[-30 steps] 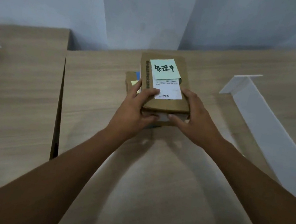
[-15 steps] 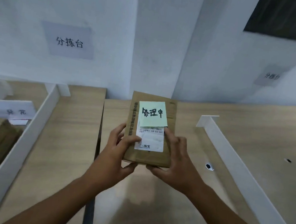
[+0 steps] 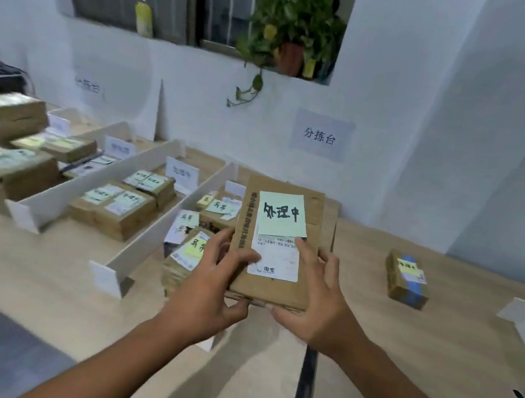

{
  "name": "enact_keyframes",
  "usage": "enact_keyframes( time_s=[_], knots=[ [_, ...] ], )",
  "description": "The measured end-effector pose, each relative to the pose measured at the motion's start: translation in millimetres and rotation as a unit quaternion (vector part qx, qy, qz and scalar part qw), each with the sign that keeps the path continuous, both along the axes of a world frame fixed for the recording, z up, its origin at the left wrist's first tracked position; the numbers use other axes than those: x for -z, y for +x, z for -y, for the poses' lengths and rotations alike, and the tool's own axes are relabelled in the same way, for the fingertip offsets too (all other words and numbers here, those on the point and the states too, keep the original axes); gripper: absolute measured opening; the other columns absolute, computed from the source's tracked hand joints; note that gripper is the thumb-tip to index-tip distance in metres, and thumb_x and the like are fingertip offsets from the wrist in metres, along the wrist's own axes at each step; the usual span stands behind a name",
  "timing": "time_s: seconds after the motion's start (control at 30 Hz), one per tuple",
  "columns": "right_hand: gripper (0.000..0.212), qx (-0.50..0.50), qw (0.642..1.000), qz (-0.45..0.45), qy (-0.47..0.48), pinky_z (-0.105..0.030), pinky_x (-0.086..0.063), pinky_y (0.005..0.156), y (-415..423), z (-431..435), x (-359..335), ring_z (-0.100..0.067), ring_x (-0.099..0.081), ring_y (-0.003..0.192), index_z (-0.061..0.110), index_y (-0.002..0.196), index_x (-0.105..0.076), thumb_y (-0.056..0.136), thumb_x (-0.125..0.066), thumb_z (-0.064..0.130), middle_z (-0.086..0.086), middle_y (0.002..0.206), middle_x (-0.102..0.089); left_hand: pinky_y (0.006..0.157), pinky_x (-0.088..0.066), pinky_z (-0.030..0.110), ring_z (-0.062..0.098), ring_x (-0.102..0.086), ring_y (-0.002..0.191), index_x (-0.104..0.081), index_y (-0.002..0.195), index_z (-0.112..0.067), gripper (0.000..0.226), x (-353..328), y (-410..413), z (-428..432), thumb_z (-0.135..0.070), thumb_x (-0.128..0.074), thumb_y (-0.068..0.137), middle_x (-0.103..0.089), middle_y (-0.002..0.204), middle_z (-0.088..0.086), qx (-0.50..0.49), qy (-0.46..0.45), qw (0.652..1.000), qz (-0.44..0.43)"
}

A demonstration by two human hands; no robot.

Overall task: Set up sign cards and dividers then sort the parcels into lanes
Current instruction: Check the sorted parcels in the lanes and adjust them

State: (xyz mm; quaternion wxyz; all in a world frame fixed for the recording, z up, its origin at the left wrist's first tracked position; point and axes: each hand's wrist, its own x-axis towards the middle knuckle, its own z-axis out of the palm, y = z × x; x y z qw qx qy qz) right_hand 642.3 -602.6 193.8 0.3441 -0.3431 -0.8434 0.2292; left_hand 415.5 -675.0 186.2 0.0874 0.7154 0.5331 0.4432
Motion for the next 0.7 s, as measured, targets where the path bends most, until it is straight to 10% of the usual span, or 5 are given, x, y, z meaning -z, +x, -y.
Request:
enact_keyframes(
  time_s=[0.33,0.53,0.7],
  knots=[
    [0.110,-0.080,0.995,0.051,-0.043,-0.033,-0.048,0.106,-299,27,10,0.001,-0.039,0.130,0.066,0.149,-0.008,0.064,-0.078,0.064,0.020,0.145,-0.017,0.092,-0.041,0.001,-0.008,-0.033,0.140,-0.045,0.129,-0.048,0.072,18,-276,75,-0.025,-0.079,0.071,-0.008,0.156,-0.029,-0.116,-0.016,0.993,0.018],
    [0.118,-0.113,0.991,0.054,-0.050,-0.006,-0.037,0.101,-445,25,31,0.002,-0.027,0.128,0.060,0.153,0.003,0.072,-0.083,0.058,0.028,0.134,-0.009,0.087,-0.044,0.002,-0.010,-0.032,0.139,-0.043,0.130,-0.051,0.075,31,-417,81,-0.025,-0.080,0.071,-0.008,0.156,-0.029,-0.135,-0.054,0.989,0.008],
    [0.115,-0.084,0.992,0.064,-0.074,-0.044,-0.049,0.107,-516,-7,41,-0.010,-0.031,0.140,0.063,0.151,0.004,0.065,-0.070,0.076,0.016,0.149,-0.009,0.093,-0.042,0.003,-0.011,-0.026,0.140,-0.040,0.133,-0.054,0.080,38,-494,40,-0.024,-0.080,0.070,-0.010,0.160,-0.021,-0.108,-0.081,0.991,-0.007]
  ],
)
